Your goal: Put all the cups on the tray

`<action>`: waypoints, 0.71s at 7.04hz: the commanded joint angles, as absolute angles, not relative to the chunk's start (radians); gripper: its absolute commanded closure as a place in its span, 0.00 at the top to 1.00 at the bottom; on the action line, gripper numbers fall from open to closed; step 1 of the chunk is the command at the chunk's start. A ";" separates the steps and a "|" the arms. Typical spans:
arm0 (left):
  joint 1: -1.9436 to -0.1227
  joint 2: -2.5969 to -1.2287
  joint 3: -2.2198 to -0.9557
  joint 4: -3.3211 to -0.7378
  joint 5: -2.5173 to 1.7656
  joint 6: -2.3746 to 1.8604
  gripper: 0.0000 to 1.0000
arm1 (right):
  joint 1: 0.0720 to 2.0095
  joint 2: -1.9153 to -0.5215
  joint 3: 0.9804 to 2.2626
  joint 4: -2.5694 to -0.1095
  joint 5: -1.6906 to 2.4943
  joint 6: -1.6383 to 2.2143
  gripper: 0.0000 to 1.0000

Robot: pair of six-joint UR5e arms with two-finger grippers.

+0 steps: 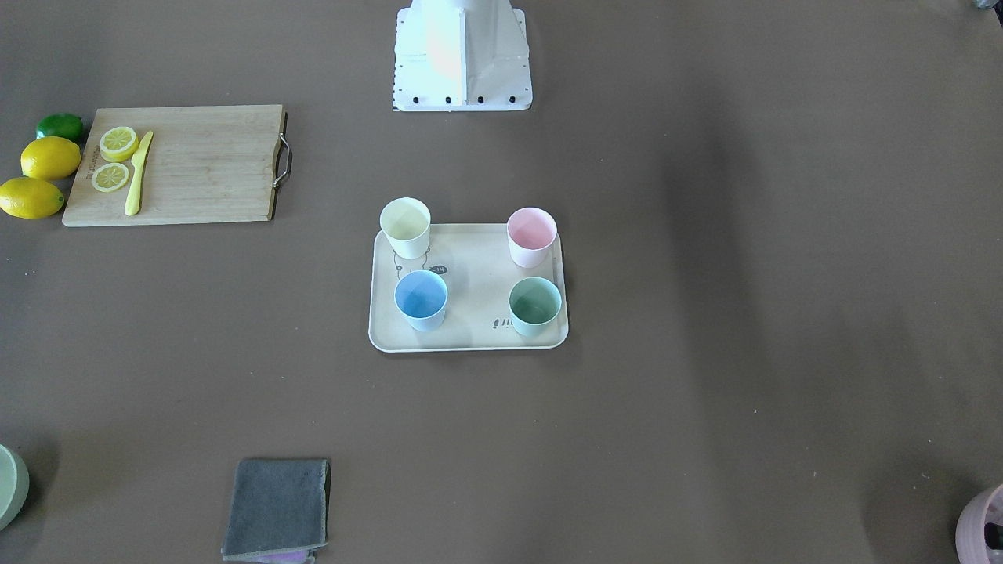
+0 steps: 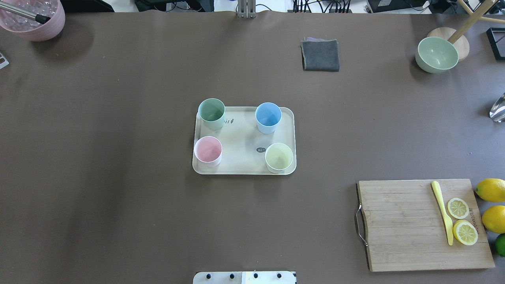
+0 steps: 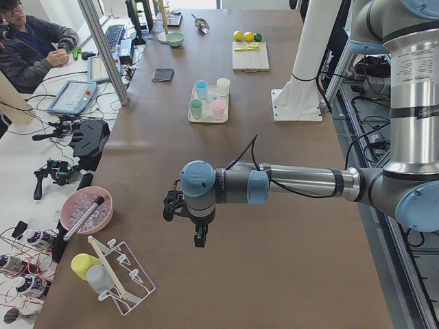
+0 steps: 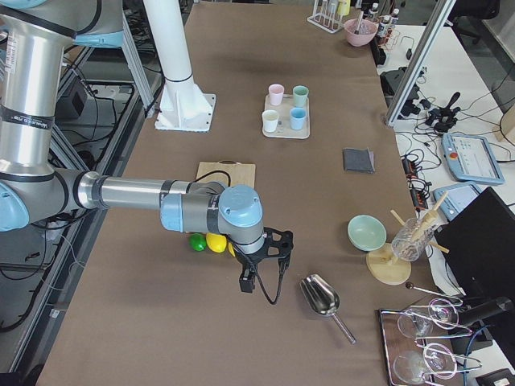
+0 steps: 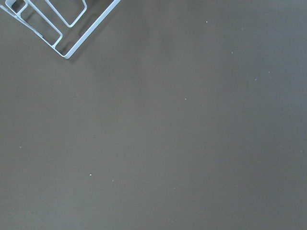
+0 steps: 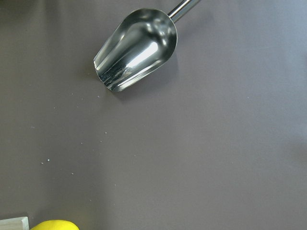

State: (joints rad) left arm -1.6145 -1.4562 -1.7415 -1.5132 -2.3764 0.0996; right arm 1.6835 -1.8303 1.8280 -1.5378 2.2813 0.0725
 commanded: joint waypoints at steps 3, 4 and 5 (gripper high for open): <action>-1.617 -1.454 -1.743 -1.514 -2.376 0.098 0.98 | 1.681 -1.847 1.827 -1.532 2.290 0.074 1.00; -1.617 -1.454 -1.743 -1.514 -2.376 0.098 0.98 | 1.680 -1.848 1.827 -1.532 2.290 0.074 1.00; -1.618 -1.454 -1.744 -1.514 -2.376 0.098 0.98 | 1.680 -1.848 1.827 -1.532 2.290 0.074 1.00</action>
